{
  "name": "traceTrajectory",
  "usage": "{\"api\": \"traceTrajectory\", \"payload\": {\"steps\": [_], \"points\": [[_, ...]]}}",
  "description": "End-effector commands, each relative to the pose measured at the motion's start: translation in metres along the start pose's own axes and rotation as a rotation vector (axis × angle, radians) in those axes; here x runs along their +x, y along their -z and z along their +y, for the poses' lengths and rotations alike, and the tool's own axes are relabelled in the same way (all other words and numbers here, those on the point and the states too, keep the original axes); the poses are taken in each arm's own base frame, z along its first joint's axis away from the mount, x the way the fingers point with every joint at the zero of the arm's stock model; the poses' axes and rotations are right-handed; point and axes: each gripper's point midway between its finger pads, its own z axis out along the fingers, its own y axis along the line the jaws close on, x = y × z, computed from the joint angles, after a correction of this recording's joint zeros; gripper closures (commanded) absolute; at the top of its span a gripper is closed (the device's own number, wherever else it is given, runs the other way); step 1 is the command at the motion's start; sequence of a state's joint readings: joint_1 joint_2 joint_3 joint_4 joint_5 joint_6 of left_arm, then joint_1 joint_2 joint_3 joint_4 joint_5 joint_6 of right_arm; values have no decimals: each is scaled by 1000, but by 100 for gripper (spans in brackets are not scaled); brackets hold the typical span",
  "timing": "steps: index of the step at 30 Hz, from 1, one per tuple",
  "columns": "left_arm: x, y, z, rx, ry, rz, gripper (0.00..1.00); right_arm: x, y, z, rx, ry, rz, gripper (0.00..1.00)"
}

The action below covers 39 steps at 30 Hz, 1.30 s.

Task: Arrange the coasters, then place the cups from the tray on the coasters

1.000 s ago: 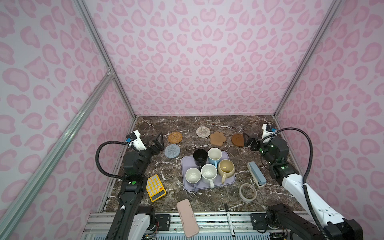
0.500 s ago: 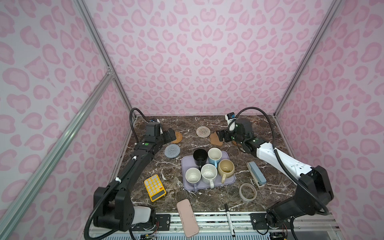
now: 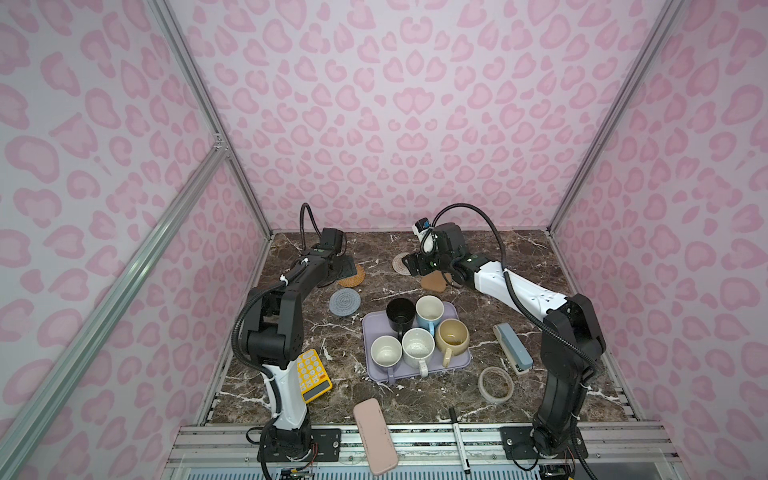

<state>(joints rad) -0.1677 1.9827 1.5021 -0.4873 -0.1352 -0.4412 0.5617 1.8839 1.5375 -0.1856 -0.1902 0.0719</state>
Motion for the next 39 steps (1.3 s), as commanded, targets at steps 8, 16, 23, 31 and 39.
{"api": "traceTrajectory", "payload": {"steps": [8, 16, 23, 31, 39], "points": [[10, -36, 17, -161, -34, 108, 14, 28, -23, 1, -36, 34, 109, 11], [14, -49, 24, -230, -61, 146, 20, 33, -38, 5, -73, 11, 142, 16], [13, -51, 28, -252, -43, 147, 25, 44, -36, -1, -40, 32, 183, 17], [15, -53, 34, -261, -1, 173, 31, 48, -32, -2, -40, 26, 180, 17], [-13, -36, 13, -165, 24, 91, 25, 40, -25, -8, -35, 27, 168, 17]]}}
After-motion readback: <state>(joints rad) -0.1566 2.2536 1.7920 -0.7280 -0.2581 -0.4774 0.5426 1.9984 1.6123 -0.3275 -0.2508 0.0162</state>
